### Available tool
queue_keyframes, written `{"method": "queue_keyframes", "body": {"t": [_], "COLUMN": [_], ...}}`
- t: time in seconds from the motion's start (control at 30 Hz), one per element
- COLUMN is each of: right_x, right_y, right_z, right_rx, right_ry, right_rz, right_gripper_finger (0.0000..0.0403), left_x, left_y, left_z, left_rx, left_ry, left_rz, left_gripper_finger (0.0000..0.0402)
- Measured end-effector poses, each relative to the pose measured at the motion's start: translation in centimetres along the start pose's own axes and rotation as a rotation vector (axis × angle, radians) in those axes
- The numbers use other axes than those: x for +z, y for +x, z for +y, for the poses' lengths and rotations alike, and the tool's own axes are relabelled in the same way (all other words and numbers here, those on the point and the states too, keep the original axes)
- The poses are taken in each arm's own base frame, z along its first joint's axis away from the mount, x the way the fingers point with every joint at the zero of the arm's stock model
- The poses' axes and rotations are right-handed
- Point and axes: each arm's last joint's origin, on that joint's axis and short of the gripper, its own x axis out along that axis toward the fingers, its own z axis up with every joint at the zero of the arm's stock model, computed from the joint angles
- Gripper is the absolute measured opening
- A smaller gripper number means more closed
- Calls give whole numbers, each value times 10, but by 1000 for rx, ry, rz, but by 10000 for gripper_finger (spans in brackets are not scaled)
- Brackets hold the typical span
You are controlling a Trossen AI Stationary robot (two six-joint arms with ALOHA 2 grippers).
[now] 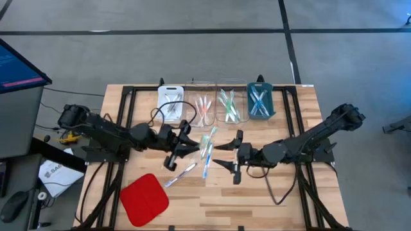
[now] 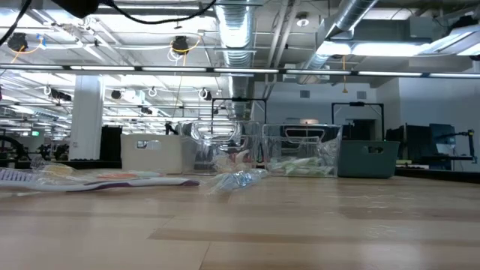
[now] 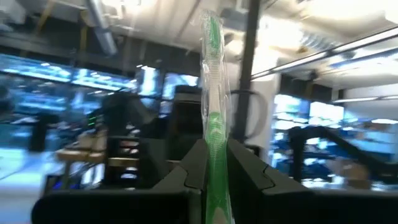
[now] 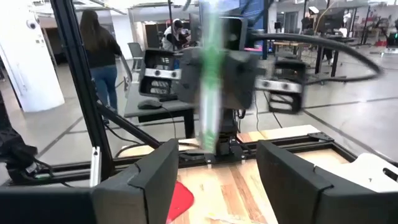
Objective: Pick & Place Toothbrushes
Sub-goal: Put the green toothbrush into the right transparent bin
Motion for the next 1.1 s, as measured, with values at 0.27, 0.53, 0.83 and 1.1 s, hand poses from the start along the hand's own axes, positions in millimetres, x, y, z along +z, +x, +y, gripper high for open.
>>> {"method": "queue_keyframes", "body": {"t": [0.27, 0.53, 0.83, 1.1], "right_x": [-5, -4, -5, -18], "right_y": [22, 24, 30, 44], "right_z": [9, 9, 0, -11], "right_rx": [12, 4, -28, -75], "right_ry": [-68, -29, 1, -4], "right_rz": [24, 45, 50, 78], "right_gripper_finger": [210, 210, 219, 220], "left_x": [-23, -24, -25, -22], "left_y": [20, 22, 22, 23], "left_z": [4, 4, 4, 9], "left_rx": [27, 24, 24, 38], "left_ry": [15, 15, 15, 22], "left_rz": [53, 51, 52, 45], "left_gripper_finger": [28, 28, 28, 28]}}
